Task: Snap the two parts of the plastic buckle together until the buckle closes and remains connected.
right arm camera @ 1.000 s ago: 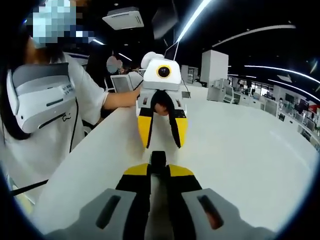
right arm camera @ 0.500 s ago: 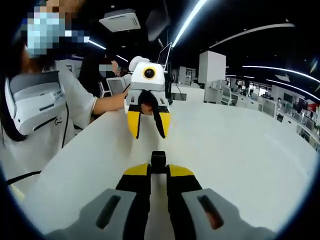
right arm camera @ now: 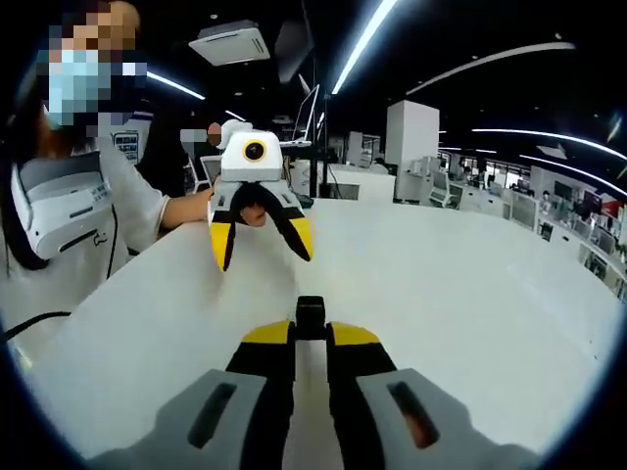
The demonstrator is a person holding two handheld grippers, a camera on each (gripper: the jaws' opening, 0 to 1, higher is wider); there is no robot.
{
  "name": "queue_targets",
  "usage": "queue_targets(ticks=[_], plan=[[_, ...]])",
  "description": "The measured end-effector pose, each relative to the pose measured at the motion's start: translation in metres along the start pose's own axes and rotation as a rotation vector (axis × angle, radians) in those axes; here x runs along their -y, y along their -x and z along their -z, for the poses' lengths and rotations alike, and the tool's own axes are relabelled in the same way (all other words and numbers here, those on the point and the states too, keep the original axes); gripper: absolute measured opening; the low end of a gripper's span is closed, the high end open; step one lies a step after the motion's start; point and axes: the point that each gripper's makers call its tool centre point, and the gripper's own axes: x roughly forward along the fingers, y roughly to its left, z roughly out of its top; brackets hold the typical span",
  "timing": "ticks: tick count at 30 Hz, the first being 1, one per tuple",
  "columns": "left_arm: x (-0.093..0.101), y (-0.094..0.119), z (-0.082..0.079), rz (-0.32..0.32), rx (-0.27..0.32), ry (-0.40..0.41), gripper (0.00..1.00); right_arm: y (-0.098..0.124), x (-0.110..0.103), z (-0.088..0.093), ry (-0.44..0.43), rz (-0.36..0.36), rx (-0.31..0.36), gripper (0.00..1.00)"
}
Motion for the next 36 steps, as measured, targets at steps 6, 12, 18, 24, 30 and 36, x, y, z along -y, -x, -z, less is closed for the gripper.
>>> queue_targets(ticks=[6, 12, 18, 24, 30, 36], plan=[[0.0, 0.0, -0.001, -0.014, 0.005, 0.015, 0.5, 0.0, 0.026, 0.003, -0.017, 0.003, 0.0, 0.1], [-0.002, 0.002, 0.0, -0.027, -0.001, 0.0, 0.53, -0.003, 0.05, 0.007, -0.025, 0.027, -0.007, 0.1], [-0.003, 0.003, 0.0, -0.03, -0.001, 0.004, 0.54, -0.003, 0.072, 0.01, -0.029, 0.026, -0.009, 0.1], [-0.004, 0.003, 0.0, -0.036, 0.001, 0.005, 0.54, -0.007, 0.08, 0.017, -0.027, 0.008, -0.04, 0.1], [-0.005, 0.005, -0.002, -0.04, 0.006, -0.001, 0.54, -0.008, 0.092, 0.016, -0.031, 0.017, -0.051, 0.1], [-0.004, 0.004, 0.0, -0.039, 0.001, 0.003, 0.54, -0.007, 0.11, 0.016, -0.037, 0.044, -0.048, 0.1]])
